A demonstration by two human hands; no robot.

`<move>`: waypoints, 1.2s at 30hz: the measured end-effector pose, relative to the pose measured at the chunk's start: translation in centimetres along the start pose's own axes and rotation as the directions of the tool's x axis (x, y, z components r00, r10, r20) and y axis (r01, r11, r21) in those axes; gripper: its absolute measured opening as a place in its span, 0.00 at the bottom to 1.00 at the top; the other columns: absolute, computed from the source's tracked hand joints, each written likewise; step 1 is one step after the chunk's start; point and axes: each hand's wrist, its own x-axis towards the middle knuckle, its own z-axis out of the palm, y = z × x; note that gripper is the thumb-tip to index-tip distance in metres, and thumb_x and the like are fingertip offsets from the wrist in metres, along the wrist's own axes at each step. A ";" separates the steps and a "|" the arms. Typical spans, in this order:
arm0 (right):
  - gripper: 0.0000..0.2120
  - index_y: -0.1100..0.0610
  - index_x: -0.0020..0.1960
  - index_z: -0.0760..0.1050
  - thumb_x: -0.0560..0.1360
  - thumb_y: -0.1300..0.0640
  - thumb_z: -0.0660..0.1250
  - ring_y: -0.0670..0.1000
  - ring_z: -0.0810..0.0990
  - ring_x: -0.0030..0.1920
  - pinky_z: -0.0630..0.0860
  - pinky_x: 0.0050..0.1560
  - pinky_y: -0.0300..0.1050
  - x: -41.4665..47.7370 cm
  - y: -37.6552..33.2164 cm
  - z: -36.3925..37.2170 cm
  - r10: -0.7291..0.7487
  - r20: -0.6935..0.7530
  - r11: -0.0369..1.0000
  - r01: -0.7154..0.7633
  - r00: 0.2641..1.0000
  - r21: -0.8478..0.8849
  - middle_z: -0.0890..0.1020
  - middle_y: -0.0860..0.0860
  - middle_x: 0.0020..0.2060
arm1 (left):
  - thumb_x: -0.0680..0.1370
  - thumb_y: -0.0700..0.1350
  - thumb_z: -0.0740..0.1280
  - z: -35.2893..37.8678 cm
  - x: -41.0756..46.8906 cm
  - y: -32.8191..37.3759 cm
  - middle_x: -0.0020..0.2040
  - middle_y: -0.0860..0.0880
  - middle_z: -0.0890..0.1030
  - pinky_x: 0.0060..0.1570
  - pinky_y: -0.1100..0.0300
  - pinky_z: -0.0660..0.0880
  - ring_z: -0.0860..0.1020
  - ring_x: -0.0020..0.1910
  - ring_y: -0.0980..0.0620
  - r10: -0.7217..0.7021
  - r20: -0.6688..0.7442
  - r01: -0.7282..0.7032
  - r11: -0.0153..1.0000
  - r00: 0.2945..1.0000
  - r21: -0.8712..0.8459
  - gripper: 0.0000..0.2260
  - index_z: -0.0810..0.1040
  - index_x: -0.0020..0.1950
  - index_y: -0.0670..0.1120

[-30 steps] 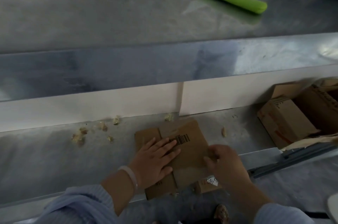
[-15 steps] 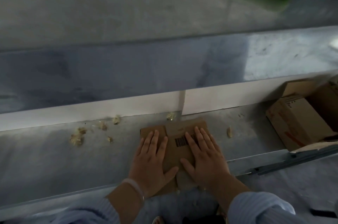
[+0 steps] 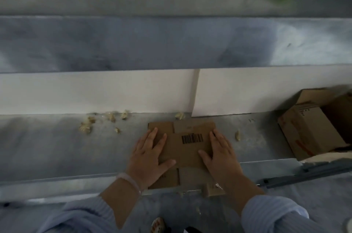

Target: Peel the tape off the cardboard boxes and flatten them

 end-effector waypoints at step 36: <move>0.17 0.52 0.53 0.74 0.71 0.46 0.74 0.41 0.76 0.43 0.68 0.34 0.34 -12.2 -29.1 5.1 -0.348 0.216 0.825 0.188 0.912 0.533 0.79 0.44 0.45 | 0.73 0.54 0.72 -9.9 -32.0 -19.1 0.46 0.56 0.77 0.38 0.64 0.73 0.76 0.42 0.59 -0.842 -0.139 0.516 0.440 0.521 -0.735 0.18 0.74 0.58 0.49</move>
